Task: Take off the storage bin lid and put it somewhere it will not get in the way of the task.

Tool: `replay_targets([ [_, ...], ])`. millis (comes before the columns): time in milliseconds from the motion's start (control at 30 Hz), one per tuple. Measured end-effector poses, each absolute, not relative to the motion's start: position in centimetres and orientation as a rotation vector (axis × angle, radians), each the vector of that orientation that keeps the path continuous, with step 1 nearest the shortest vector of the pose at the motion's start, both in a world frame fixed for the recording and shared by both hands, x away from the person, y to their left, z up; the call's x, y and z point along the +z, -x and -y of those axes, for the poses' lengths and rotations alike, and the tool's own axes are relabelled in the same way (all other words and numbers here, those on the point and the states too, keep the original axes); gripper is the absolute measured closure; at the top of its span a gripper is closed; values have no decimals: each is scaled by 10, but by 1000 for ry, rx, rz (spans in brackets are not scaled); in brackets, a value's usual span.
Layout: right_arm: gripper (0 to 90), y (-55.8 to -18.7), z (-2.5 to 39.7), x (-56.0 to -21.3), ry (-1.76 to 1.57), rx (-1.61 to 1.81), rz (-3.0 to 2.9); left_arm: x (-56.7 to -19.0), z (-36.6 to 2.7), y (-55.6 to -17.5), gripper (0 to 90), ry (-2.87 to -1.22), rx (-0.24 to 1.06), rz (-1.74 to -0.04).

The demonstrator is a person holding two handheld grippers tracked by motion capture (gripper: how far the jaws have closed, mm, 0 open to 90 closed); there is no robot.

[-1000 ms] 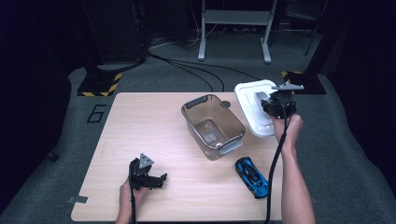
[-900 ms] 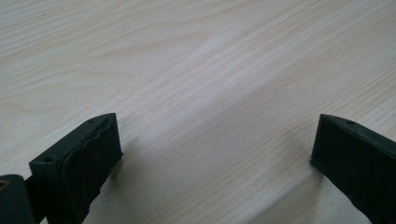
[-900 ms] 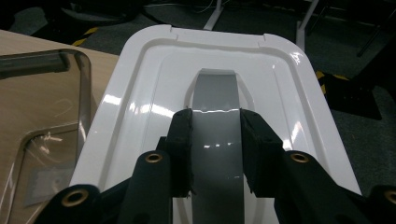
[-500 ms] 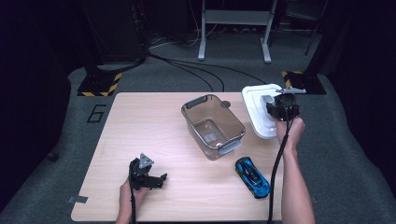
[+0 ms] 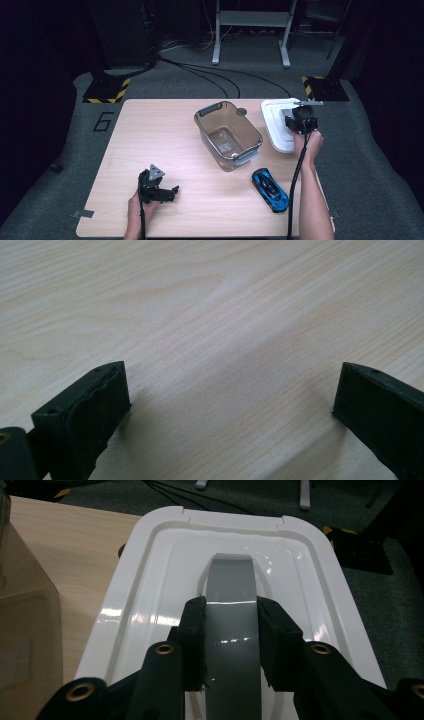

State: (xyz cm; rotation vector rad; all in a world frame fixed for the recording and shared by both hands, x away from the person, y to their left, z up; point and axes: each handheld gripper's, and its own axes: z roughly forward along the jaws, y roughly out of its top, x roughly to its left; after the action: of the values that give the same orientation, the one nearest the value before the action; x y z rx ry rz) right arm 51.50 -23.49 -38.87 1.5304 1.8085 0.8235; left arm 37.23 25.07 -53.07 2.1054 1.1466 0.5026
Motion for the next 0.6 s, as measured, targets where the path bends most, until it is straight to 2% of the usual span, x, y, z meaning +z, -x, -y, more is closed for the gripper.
replay_targets([
  [600, 667, -525, 235, -434, -1608, 798, -1839, -531, -251, -373, 15, -2110, 507, -1142],
])
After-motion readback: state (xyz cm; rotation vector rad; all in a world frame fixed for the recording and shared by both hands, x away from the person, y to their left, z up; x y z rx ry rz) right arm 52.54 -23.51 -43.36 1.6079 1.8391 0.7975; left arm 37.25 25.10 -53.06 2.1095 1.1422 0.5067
